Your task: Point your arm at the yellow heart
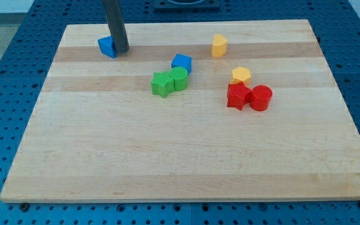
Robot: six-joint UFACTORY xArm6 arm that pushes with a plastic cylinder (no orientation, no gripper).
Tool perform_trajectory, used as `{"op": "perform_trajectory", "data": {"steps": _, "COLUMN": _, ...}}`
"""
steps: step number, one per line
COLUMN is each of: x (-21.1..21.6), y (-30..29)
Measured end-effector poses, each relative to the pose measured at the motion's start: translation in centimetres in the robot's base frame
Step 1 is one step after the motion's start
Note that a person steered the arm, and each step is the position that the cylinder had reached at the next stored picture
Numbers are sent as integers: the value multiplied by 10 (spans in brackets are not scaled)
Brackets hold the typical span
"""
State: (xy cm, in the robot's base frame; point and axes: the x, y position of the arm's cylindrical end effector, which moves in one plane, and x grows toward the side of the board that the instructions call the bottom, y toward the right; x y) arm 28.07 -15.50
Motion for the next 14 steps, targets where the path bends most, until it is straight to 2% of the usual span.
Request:
{"op": "perform_trajectory", "data": {"steps": 4, "x": 0, "y": -38}}
{"op": "perform_trajectory", "data": {"steps": 7, "x": 0, "y": 6}}
{"op": "perform_trajectory", "data": {"steps": 10, "x": 0, "y": 10}}
{"op": "perform_trajectory", "data": {"steps": 11, "x": -17, "y": 21}}
{"op": "perform_trajectory", "data": {"steps": 12, "x": -51, "y": 70}}
{"op": "perform_trajectory", "data": {"steps": 13, "x": -54, "y": 162}}
{"op": "perform_trajectory", "data": {"steps": 14, "x": -54, "y": 194}}
